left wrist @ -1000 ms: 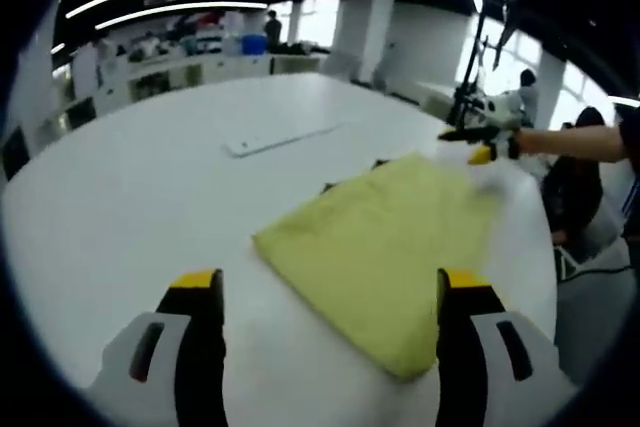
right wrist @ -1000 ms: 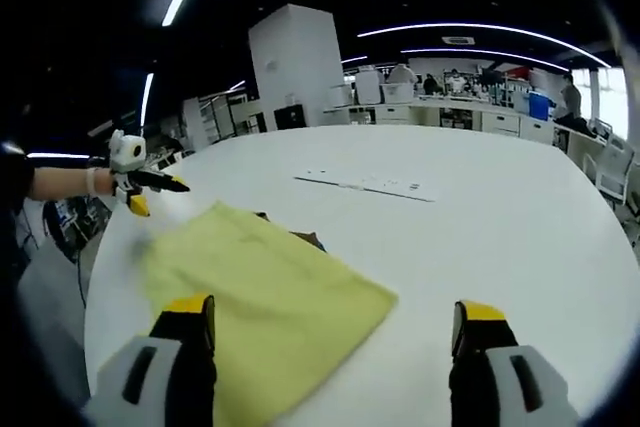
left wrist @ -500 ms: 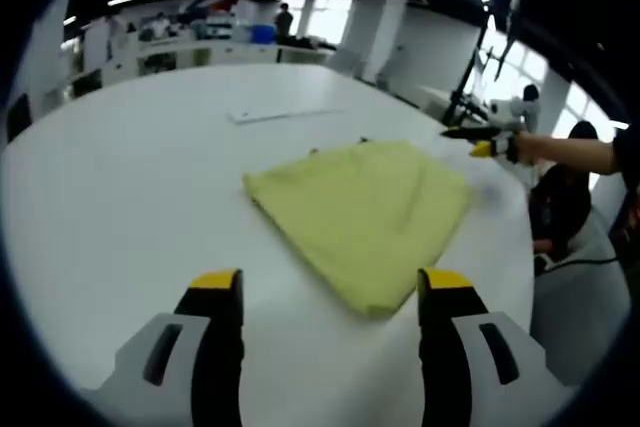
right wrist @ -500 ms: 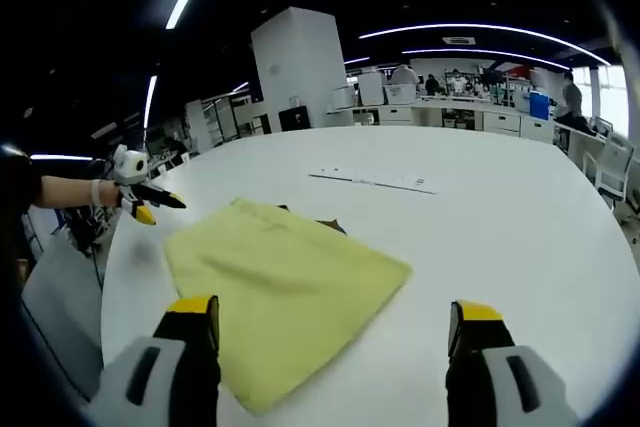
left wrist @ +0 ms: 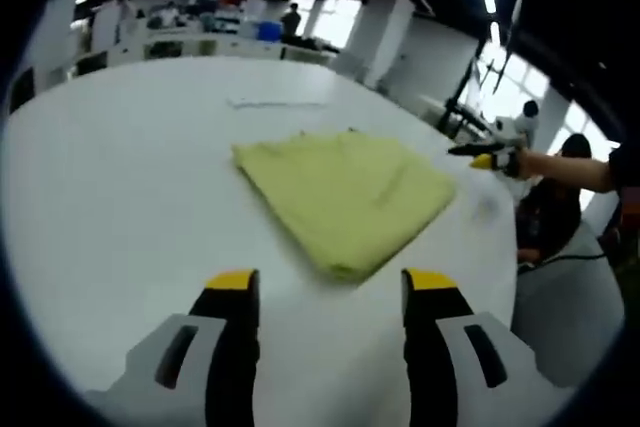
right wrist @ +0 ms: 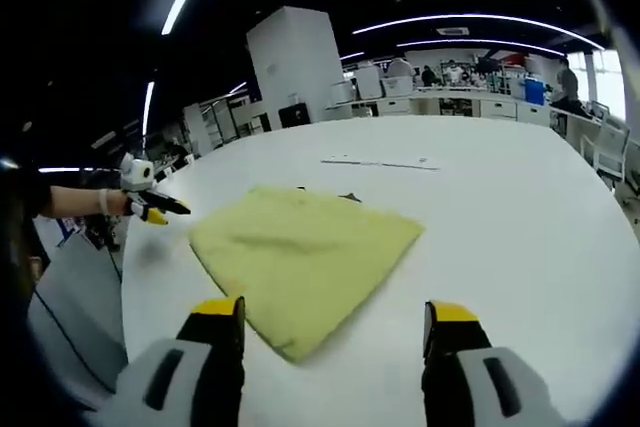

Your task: Fold the garment on the visible template until the final outline fits inside the template.

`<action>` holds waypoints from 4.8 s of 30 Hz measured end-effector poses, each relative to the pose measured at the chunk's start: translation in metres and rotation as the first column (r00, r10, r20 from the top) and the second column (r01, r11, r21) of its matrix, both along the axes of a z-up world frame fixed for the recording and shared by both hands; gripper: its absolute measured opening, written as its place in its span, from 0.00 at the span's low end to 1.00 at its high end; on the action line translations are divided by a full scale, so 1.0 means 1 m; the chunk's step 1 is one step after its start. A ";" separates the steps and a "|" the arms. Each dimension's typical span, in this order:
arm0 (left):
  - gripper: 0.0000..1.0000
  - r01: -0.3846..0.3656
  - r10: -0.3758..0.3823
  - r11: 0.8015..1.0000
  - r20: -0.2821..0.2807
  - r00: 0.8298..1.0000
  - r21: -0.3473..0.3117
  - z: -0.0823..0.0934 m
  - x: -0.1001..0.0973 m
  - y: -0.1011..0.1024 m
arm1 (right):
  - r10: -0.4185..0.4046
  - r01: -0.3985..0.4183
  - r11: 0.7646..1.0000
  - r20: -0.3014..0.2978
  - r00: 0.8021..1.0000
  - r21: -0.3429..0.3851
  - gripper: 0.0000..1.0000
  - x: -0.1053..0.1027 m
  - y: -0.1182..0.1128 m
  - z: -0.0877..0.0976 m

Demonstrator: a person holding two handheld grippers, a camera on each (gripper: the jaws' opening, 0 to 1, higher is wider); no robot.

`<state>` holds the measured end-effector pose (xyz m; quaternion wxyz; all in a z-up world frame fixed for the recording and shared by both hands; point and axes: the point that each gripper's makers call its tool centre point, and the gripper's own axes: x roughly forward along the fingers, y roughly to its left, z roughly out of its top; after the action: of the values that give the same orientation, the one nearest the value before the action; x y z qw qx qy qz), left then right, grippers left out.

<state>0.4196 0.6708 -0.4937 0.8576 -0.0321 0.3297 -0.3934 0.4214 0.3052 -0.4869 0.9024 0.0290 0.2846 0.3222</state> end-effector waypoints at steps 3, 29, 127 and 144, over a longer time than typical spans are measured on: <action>0.52 0.002 -0.002 1.000 -0.010 1.000 -0.013 -0.002 -0.004 -0.003 | 0.011 -0.011 1.000 -0.020 1.000 0.005 0.64 -0.008 0.003 -0.005; 0.25 0.006 -0.006 1.000 -0.045 0.999 -0.005 -0.030 -0.008 -0.023 | 0.027 -0.024 0.999 -0.131 0.991 0.026 0.24 -0.036 0.011 -0.034; 0.00 -0.166 0.155 0.974 -0.086 0.984 -0.154 -0.026 0.004 -0.027 | 0.002 0.010 0.996 -0.136 0.991 0.087 0.03 -0.027 0.012 -0.043; 0.00 -0.158 0.143 0.976 -0.106 0.984 -0.152 -0.026 0.000 -0.025 | 0.008 0.001 0.997 -0.122 0.992 0.072 0.00 -0.025 0.012 -0.045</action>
<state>0.4197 0.6462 -0.5200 0.8632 -0.1441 0.3337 -0.3503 0.3967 0.3176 -0.5314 0.8811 0.0807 0.3277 0.3314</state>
